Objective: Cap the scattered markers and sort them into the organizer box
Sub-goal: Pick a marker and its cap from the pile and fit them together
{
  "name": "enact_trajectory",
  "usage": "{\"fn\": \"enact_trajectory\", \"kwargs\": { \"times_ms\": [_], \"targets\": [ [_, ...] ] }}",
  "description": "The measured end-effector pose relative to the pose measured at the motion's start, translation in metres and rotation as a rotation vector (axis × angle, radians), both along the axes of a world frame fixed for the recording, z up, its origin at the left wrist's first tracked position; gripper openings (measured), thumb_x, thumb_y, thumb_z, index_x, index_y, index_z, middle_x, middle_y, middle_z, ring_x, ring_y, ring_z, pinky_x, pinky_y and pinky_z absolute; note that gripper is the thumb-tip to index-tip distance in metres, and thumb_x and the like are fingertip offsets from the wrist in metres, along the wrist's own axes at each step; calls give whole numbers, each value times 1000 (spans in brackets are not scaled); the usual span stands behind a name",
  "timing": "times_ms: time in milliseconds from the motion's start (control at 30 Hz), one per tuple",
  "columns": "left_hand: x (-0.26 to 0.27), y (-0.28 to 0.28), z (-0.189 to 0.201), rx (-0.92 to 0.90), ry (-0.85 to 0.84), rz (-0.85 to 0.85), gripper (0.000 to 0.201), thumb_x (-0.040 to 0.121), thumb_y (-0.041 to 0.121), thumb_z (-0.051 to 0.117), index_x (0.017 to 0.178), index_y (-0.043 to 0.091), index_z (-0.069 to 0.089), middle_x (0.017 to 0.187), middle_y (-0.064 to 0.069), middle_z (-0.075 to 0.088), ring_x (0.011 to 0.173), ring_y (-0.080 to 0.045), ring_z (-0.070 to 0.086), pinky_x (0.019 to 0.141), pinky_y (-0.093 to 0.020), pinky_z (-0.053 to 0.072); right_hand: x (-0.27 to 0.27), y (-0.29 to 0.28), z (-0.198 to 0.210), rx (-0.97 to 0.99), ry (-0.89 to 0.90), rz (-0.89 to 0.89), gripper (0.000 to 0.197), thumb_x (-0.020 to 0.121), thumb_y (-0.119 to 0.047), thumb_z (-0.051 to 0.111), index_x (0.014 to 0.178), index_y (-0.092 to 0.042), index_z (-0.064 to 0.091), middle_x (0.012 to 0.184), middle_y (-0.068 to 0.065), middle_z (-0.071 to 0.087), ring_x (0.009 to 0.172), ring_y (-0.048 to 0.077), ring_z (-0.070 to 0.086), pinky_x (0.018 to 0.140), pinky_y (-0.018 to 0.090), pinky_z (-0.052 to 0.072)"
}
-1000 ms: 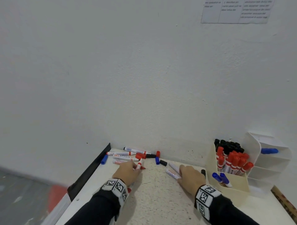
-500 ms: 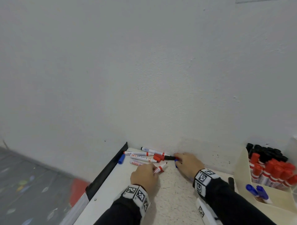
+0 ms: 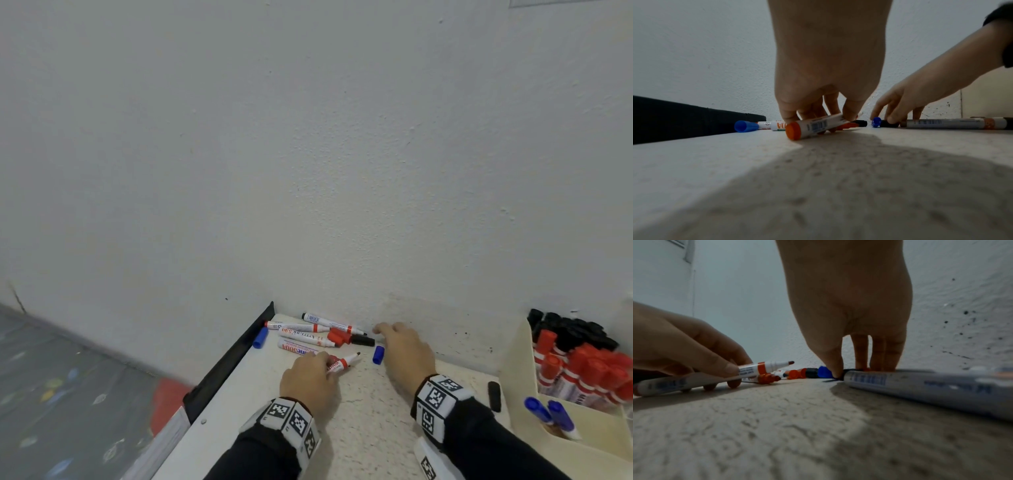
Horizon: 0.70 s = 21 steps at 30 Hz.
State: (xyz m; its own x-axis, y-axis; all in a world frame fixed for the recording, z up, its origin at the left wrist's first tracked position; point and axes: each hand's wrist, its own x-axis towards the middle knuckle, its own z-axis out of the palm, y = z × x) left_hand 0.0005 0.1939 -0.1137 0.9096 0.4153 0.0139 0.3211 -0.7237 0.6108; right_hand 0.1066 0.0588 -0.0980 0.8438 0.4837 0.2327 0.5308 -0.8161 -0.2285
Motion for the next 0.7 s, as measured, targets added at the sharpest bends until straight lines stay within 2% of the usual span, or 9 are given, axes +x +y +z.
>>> {"fn": "enact_trajectory", "kwargs": {
  "times_ms": [67, 167, 267, 433, 567, 700],
  "targets": [
    [0, 1, 0, 13, 3, 4, 24, 93, 32, 47, 113, 26, 58, 106, 7, 59, 94, -8, 56, 89, -27, 50, 1, -2, -4, -92, 87, -21, 36, 92, -14, 46, 126, -27, 47, 116, 2, 52, 106, 18, 48, 90, 28, 44],
    [0, 2, 1, 9, 1, 19, 22, 93, 30, 48, 112, 25, 57, 103, 7, 60, 91, -7, 57, 86, -25, 51, 8, -6, -7, -74, 213, -80, 27, 92, -9, 48, 118, -16, 52, 114, 6, 55, 103, 18, 53, 90, 27, 47],
    [1, 2, 0, 4, 11, 12, 23, 93, 31, 47, 112, 25, 58, 101, 7, 60, 89, -7, 57, 87, -27, 51, 12, -10, -5, -71, 242, -113, 19, 93, -11, 49, 111, -11, 55, 112, 7, 58, 99, 18, 57, 88, 24, 47],
    [2, 4, -1, 10, 13, 13, 27, 93, 34, 47, 116, 25, 57, 105, 6, 61, 92, -9, 58, 88, -29, 51, 15, -14, 1, -8, 210, -135, 23, 94, -14, 50, 114, -8, 57, 115, 9, 57, 101, 19, 57, 88, 24, 46],
    [3, 5, -2, 23, 29, 7, 27, 93, 35, 48, 115, 24, 58, 107, 5, 61, 94, -10, 58, 89, -30, 51, 14, -17, 3, -125, 258, -147, 28, 92, -7, 49, 118, -10, 59, 117, 8, 59, 106, 20, 57, 90, 24, 46],
    [3, 5, -2, 27, 35, 5, 29, 93, 34, 50, 118, 23, 57, 112, 3, 61, 99, -11, 57, 92, -31, 50, 15, -21, 3, -184, 274, -161, 29, 91, -15, 56, 119, -10, 56, 116, 6, 60, 103, 17, 58, 88, 21, 45]
  ]
}}
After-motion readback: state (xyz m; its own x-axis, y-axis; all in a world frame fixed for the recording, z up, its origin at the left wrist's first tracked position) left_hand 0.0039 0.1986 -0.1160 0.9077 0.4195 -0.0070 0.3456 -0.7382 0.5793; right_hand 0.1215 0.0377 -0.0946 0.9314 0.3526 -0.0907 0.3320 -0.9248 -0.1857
